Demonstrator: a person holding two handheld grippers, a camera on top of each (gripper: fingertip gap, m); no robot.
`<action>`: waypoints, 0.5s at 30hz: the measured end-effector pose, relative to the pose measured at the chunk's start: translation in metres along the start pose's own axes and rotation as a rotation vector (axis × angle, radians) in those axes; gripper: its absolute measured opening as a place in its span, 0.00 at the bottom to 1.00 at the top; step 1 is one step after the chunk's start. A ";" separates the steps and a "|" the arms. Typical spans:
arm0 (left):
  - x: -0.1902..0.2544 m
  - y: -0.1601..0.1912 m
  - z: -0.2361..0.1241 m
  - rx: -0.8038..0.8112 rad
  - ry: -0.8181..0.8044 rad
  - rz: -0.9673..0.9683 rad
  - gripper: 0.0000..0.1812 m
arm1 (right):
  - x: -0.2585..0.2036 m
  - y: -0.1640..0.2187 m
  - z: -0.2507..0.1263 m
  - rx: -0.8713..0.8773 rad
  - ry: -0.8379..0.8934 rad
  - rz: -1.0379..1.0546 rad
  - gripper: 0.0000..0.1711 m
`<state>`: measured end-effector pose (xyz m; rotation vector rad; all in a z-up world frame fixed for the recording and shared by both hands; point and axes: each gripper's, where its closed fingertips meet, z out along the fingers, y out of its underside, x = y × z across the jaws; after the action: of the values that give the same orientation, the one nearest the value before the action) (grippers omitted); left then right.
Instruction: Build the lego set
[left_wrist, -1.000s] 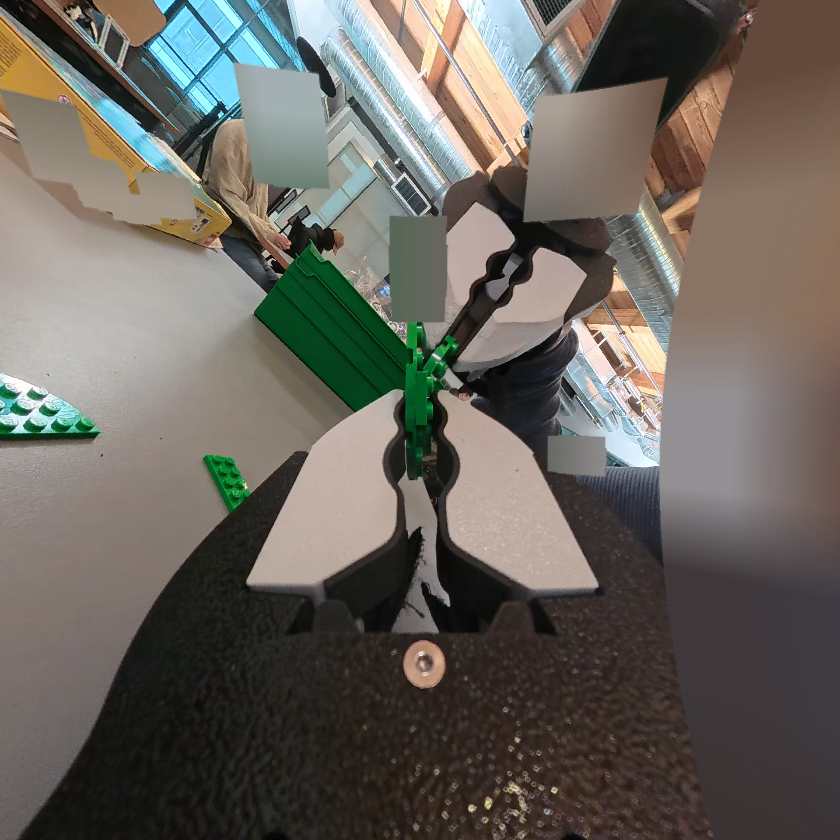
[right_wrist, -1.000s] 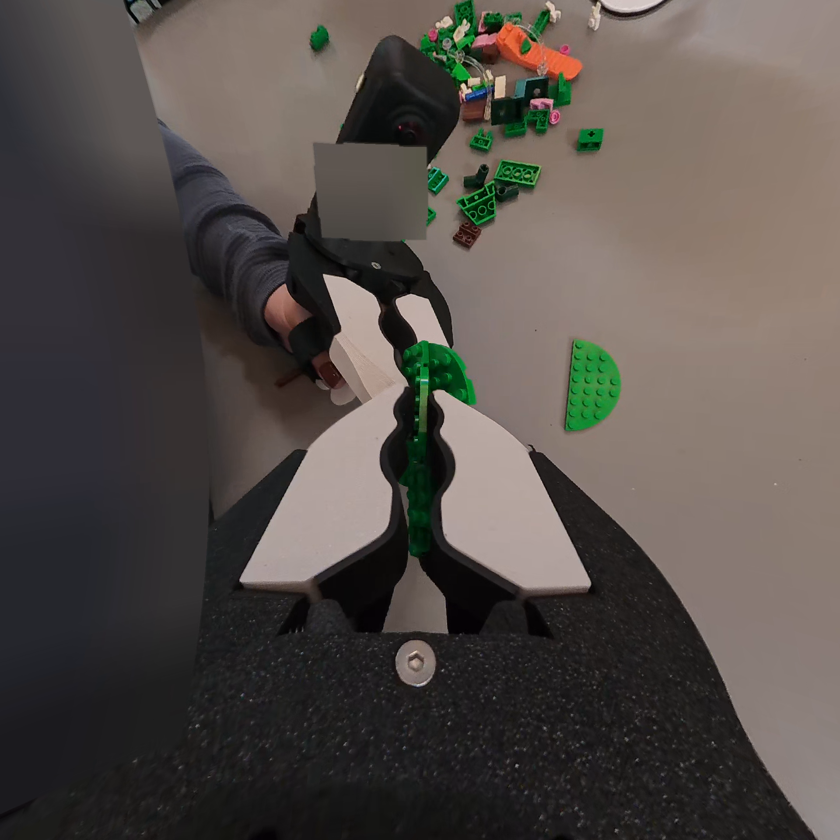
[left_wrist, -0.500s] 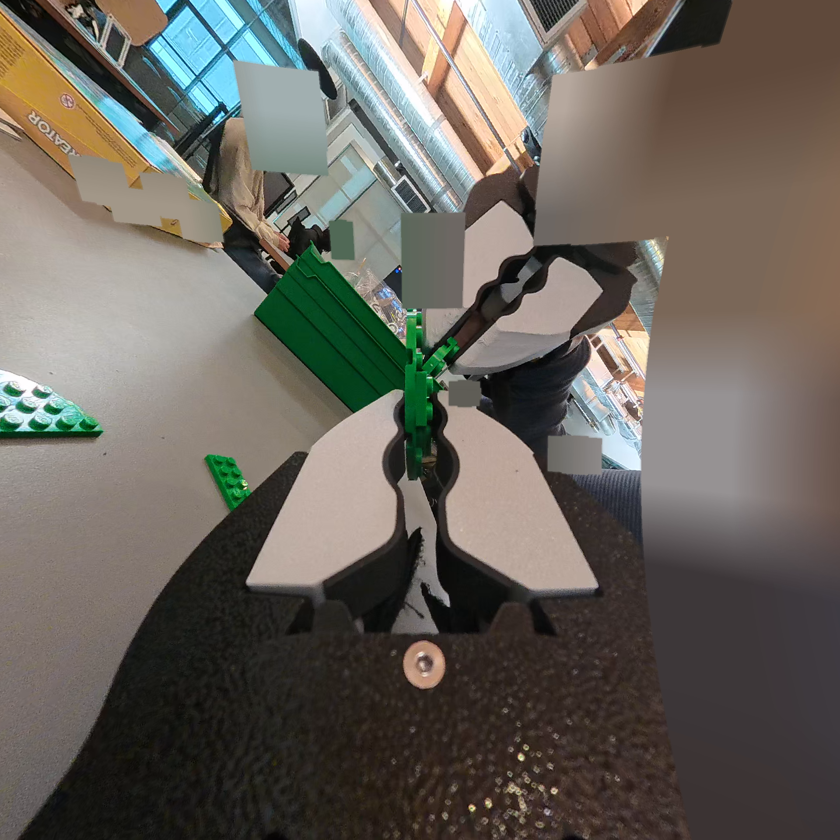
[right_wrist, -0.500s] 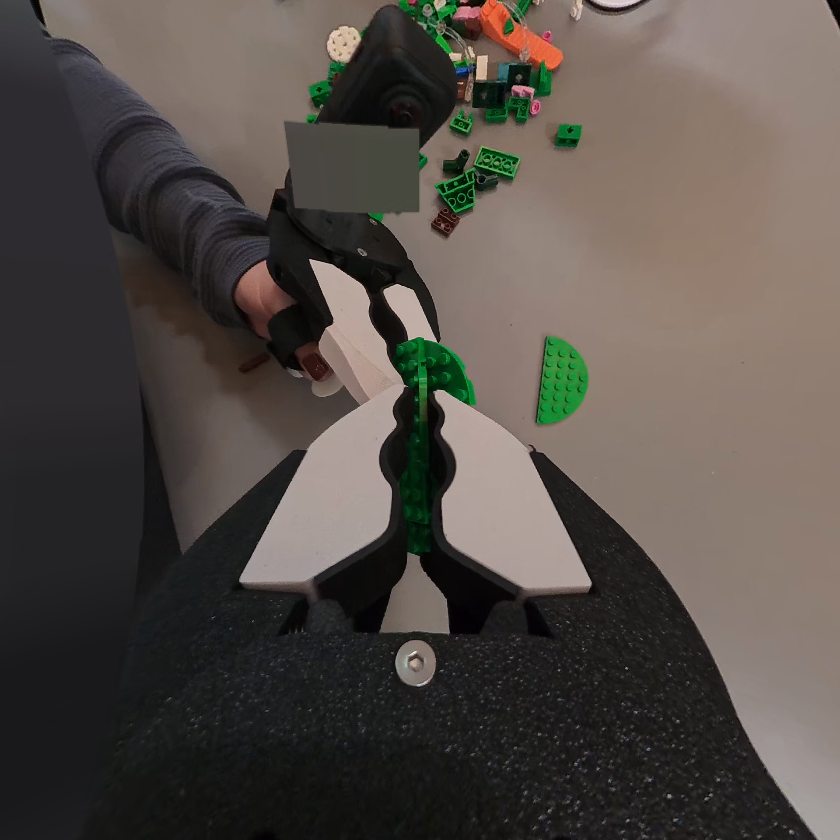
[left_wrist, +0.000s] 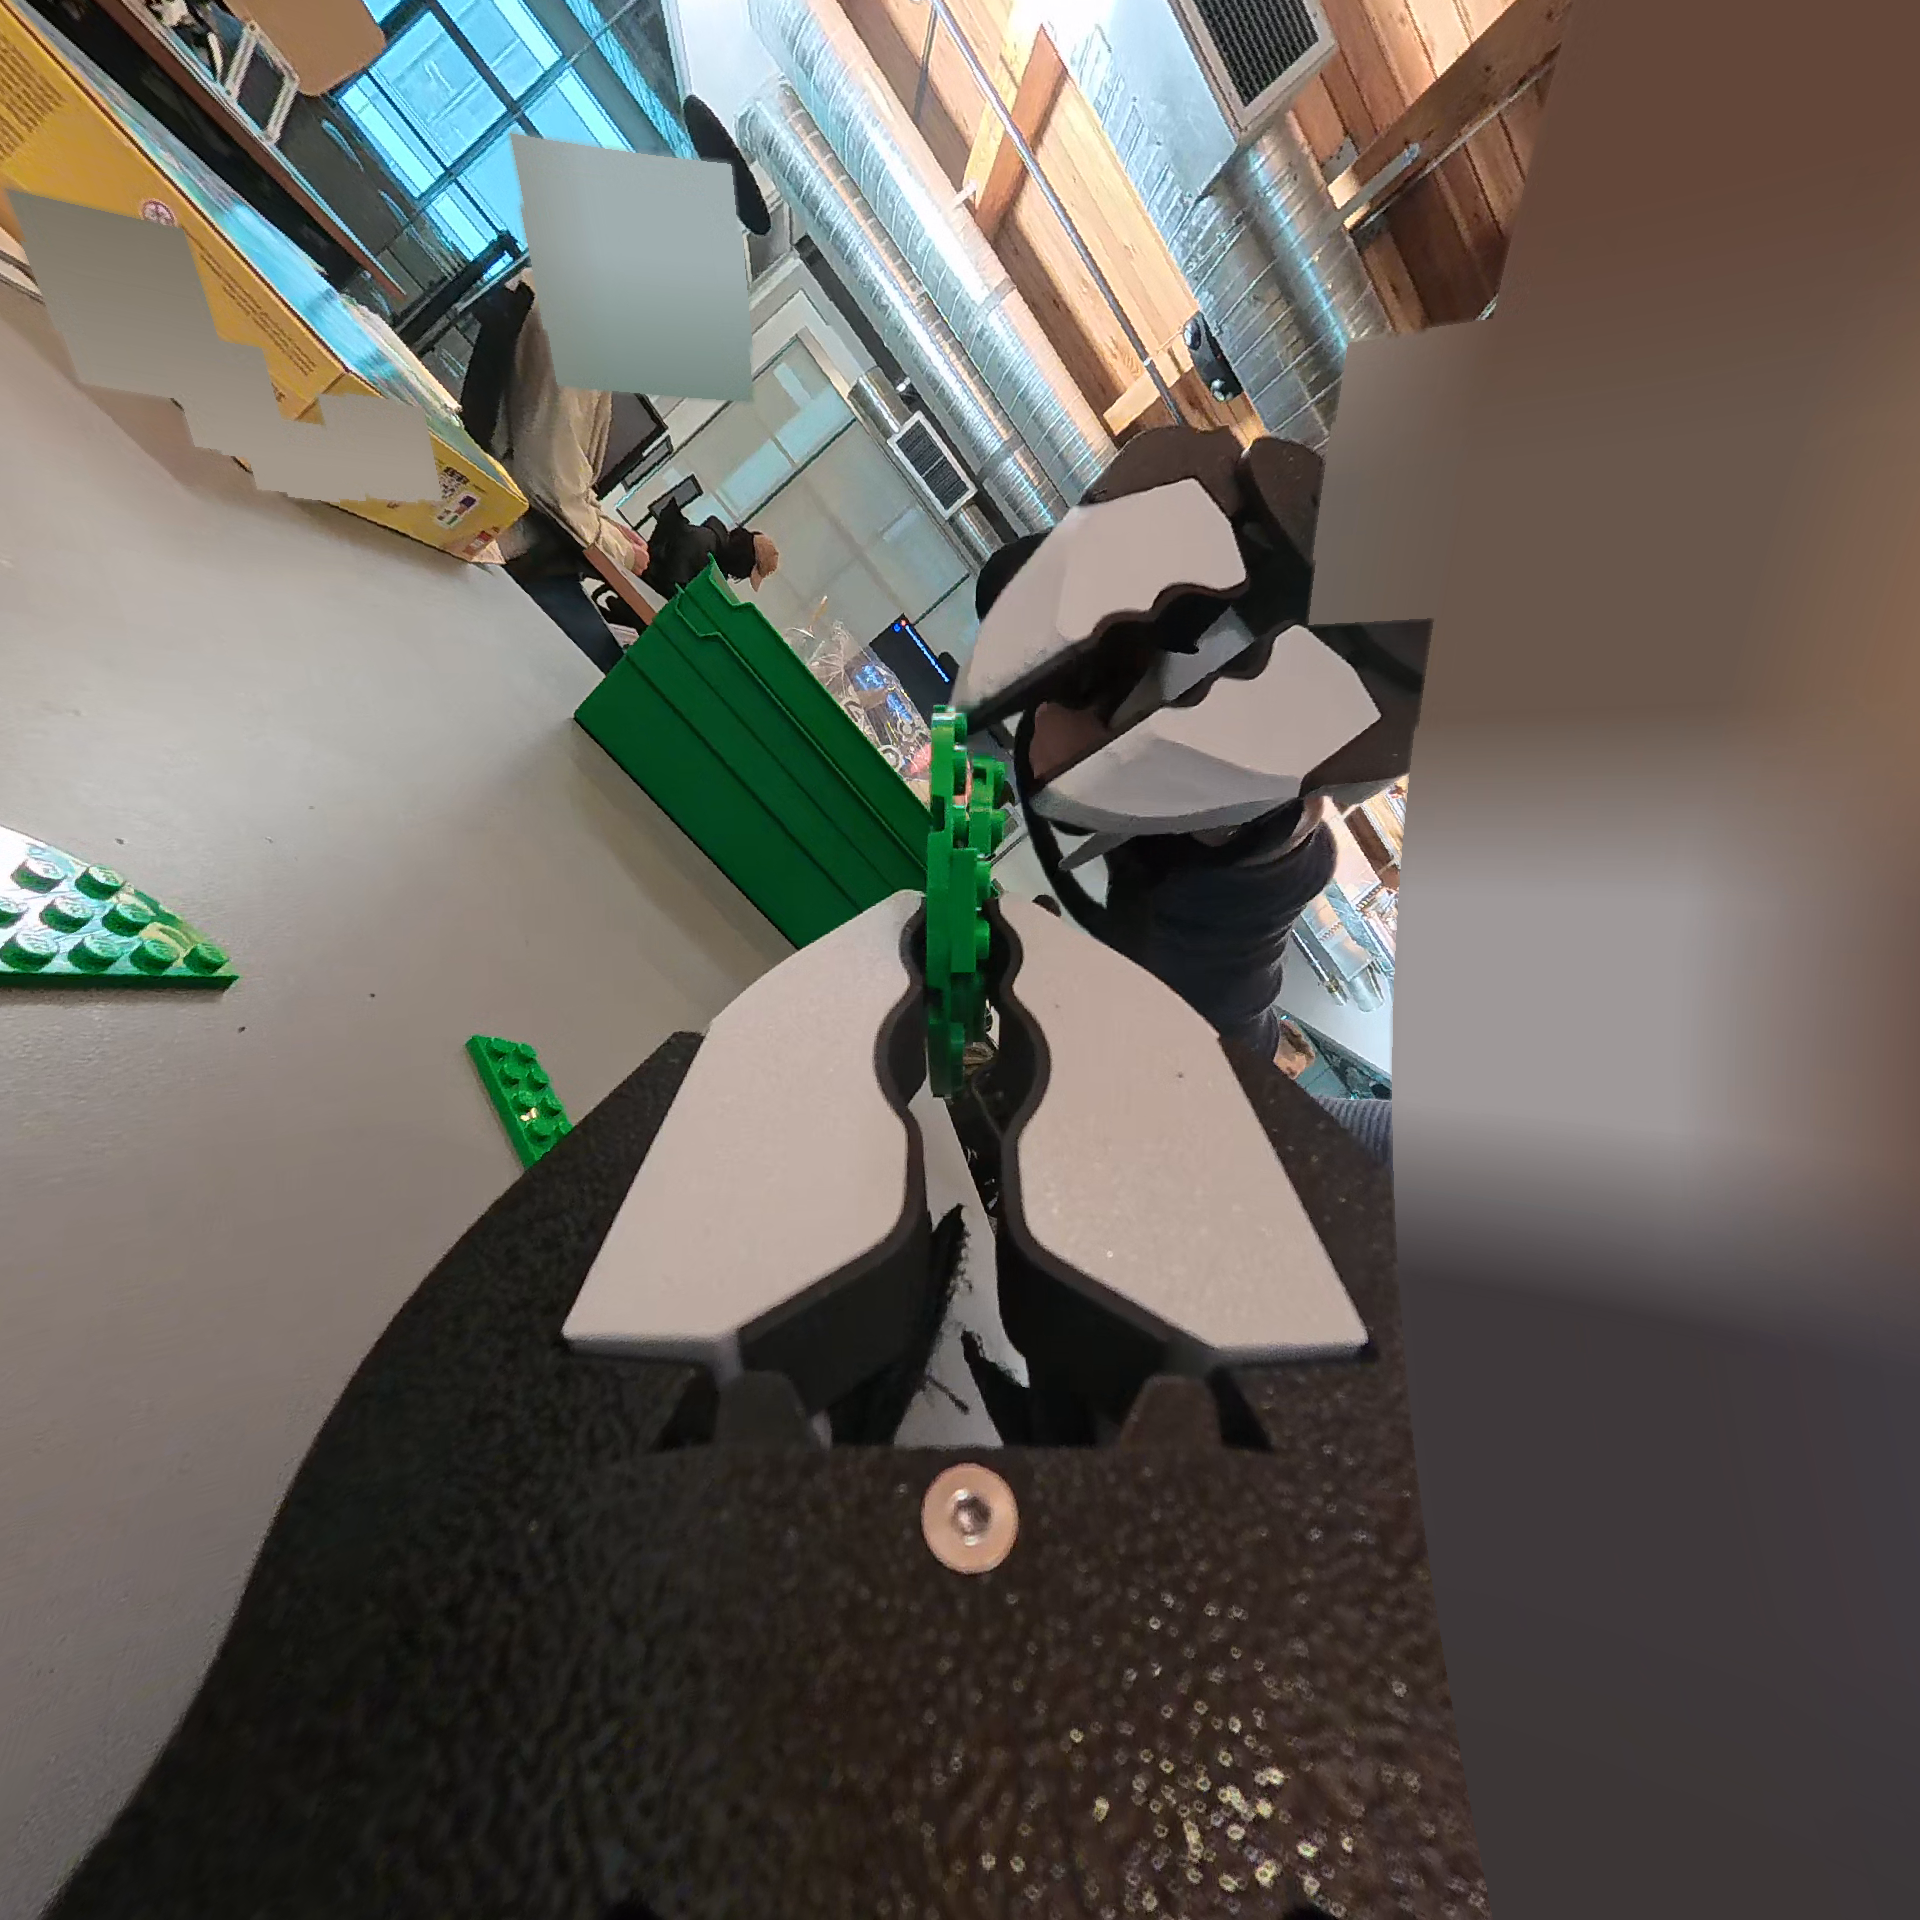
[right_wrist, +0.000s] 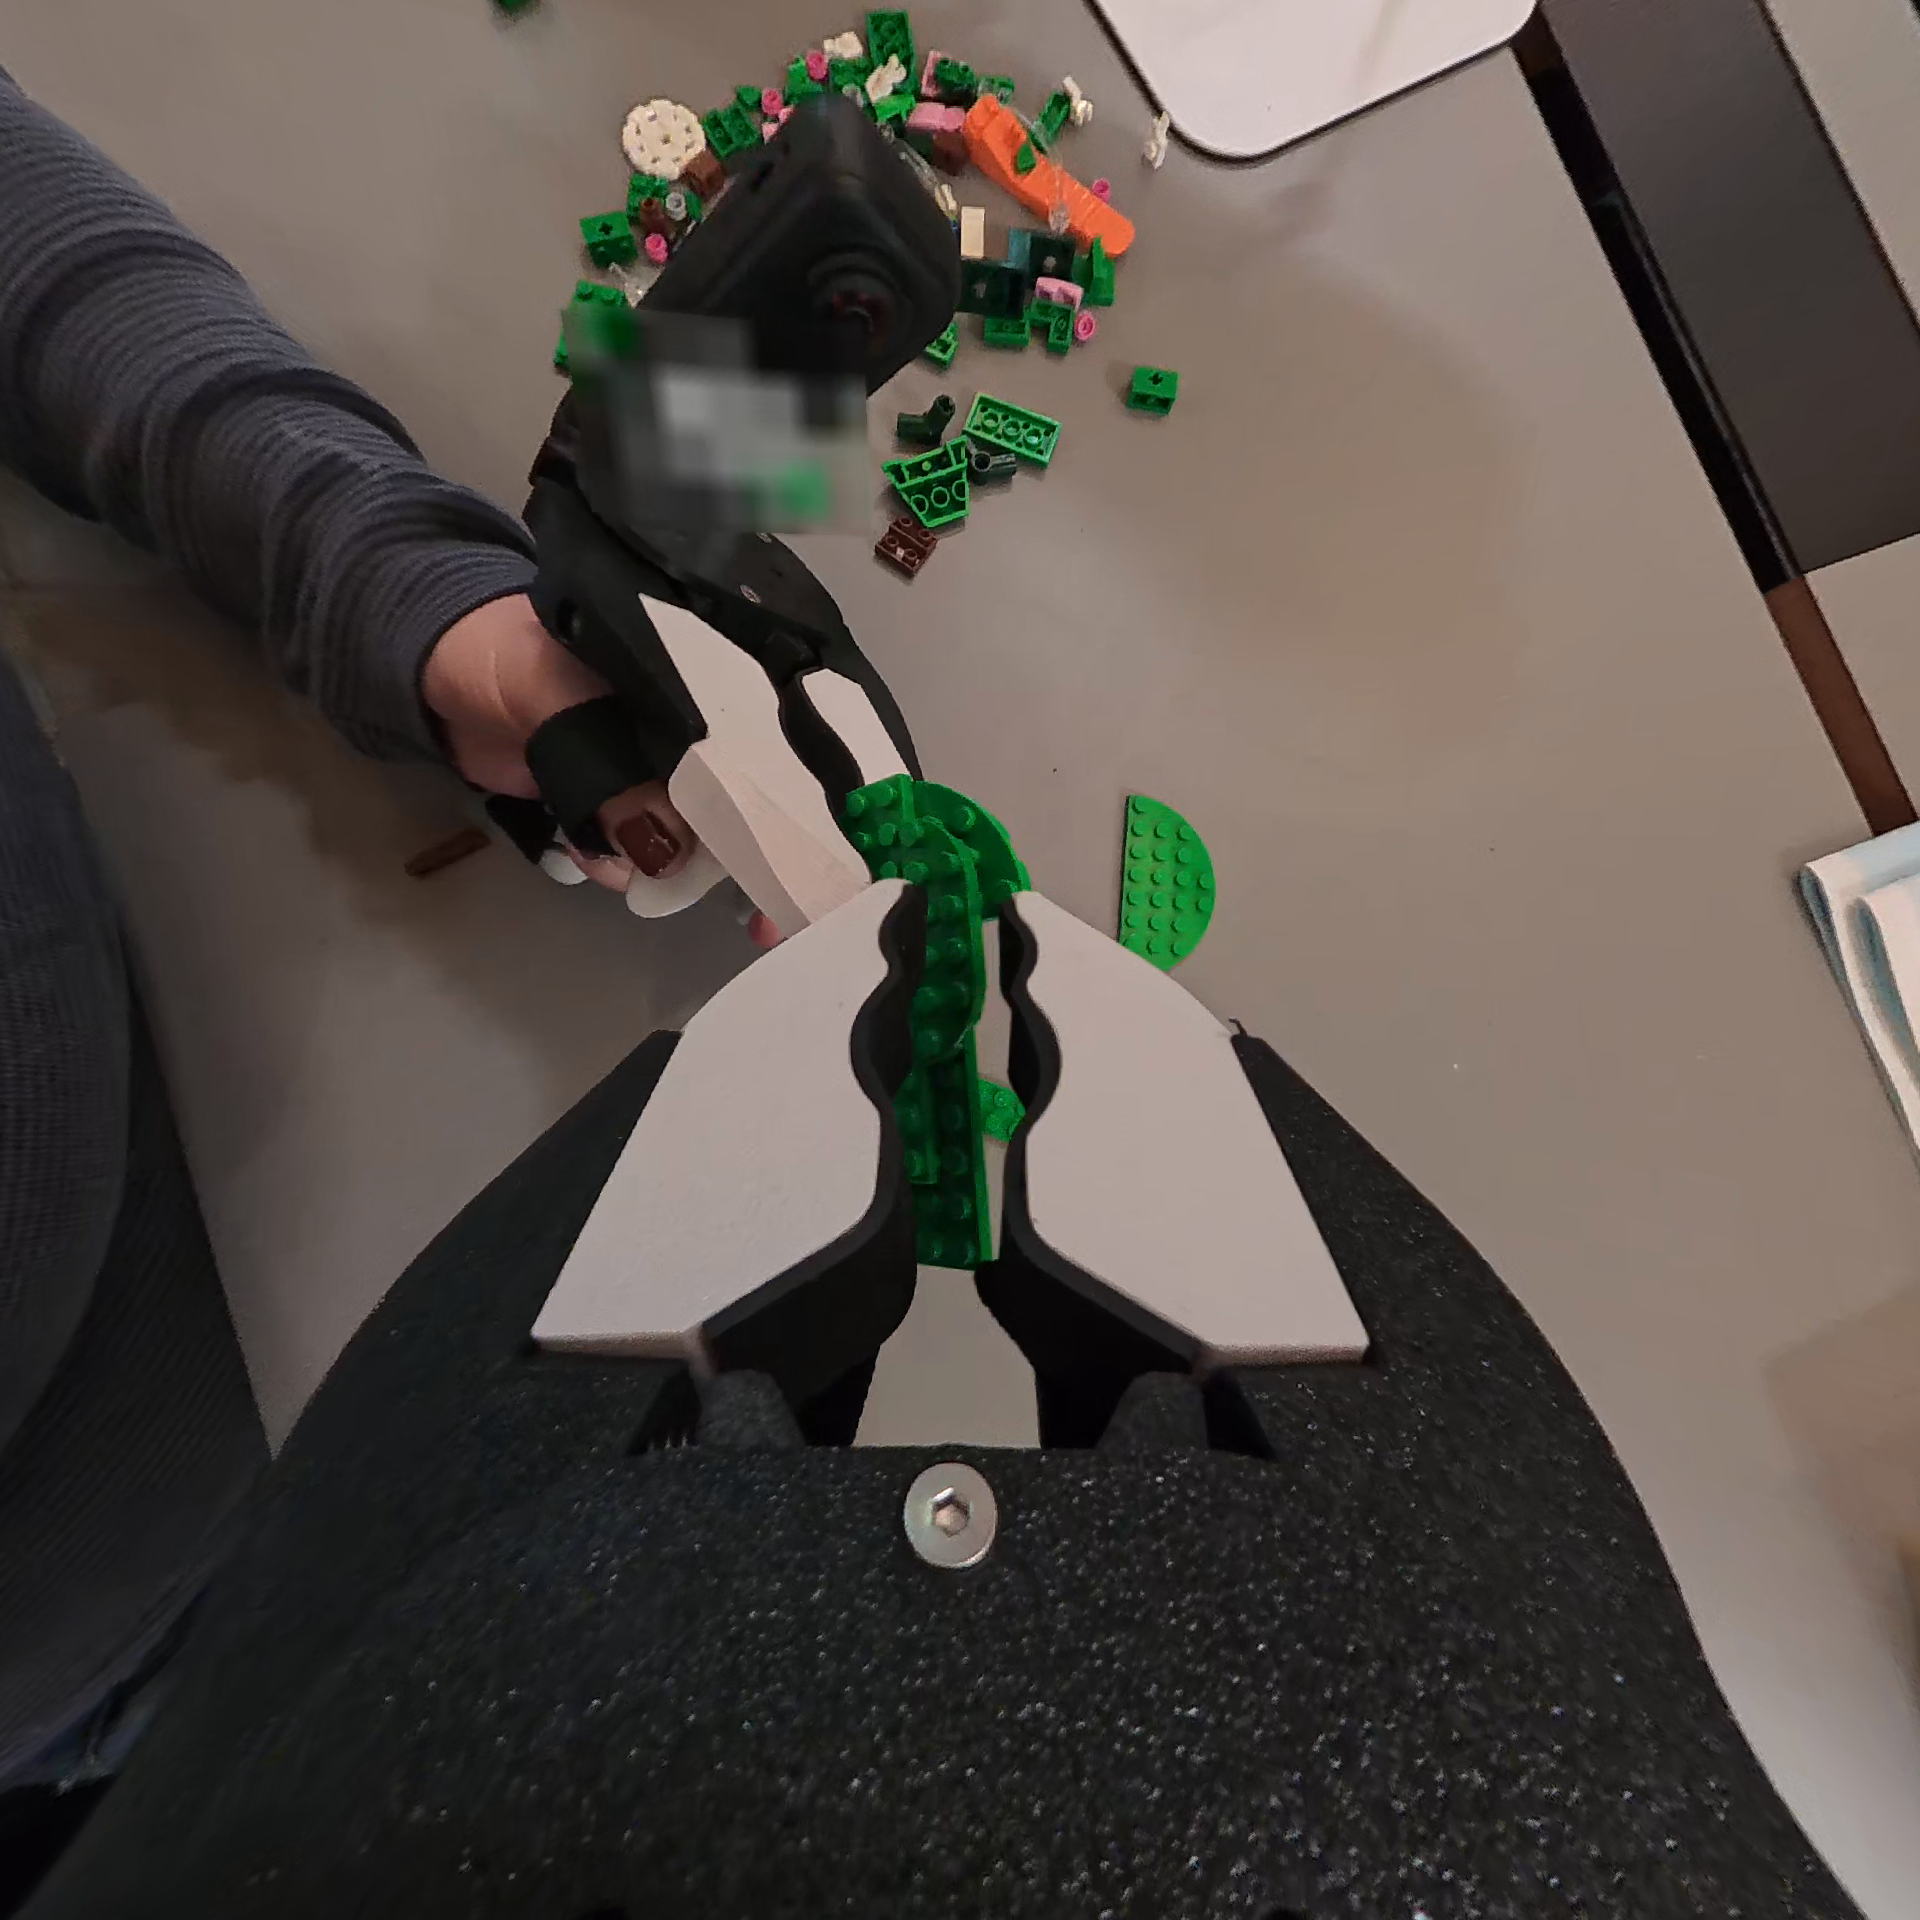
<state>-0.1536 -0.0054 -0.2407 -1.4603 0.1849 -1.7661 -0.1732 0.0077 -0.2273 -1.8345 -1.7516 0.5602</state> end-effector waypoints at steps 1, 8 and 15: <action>0.000 0.000 0.000 -0.003 0.001 0.001 0.04 | 0.001 -0.001 -0.001 0.017 0.007 0.001 0.08; 0.003 0.003 0.001 -0.017 0.014 0.013 0.04 | 0.005 -0.002 -0.013 0.142 0.053 -0.006 0.13; 0.015 0.019 0.007 -0.103 0.049 0.146 0.04 | -0.013 0.005 -0.015 0.267 -0.192 0.186 0.30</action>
<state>-0.1379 -0.0252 -0.2378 -1.4383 0.4033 -1.6963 -0.1609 -0.0070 -0.2200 -1.8105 -1.5424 1.0221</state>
